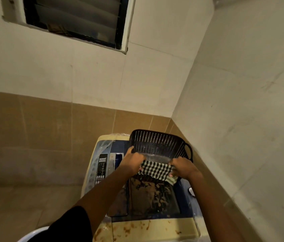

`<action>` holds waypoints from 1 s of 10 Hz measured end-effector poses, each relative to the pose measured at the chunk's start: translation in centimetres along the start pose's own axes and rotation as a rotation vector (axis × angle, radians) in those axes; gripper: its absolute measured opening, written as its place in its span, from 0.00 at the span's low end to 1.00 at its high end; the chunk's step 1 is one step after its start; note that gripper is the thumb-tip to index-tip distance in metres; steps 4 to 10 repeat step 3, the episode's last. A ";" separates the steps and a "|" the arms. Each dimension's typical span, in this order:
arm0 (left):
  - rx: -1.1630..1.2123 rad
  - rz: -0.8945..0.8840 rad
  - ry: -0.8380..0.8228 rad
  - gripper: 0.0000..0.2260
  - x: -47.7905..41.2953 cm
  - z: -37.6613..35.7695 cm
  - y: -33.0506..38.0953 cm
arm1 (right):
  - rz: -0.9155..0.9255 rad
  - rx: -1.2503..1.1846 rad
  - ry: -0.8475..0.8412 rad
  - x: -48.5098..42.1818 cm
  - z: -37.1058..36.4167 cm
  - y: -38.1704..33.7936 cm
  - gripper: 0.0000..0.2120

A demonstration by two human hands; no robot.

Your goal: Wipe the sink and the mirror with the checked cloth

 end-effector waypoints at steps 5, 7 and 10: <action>-0.256 -0.065 0.223 0.34 4.5 4.0 -4.4 | -0.036 -0.228 0.118 0.2 0.4 -3.1 0.38; -0.256 -0.065 0.223 0.34 4.5 4.0 -4.4 | -0.036 -0.228 0.118 0.2 0.4 -3.1 0.38; -0.256 -0.065 0.223 0.34 4.5 4.0 -4.4 | -0.036 -0.228 0.118 0.2 0.4 -3.1 0.38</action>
Point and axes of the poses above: each hand's wrist, its own x-axis away from the middle knuckle, its own z-axis out of the back of the hand, y = z × x, the point moved 10 cm from there along -x, towards the middle knuckle, and after that the axes turned 15 degrees about z, right-handed, at the moved point
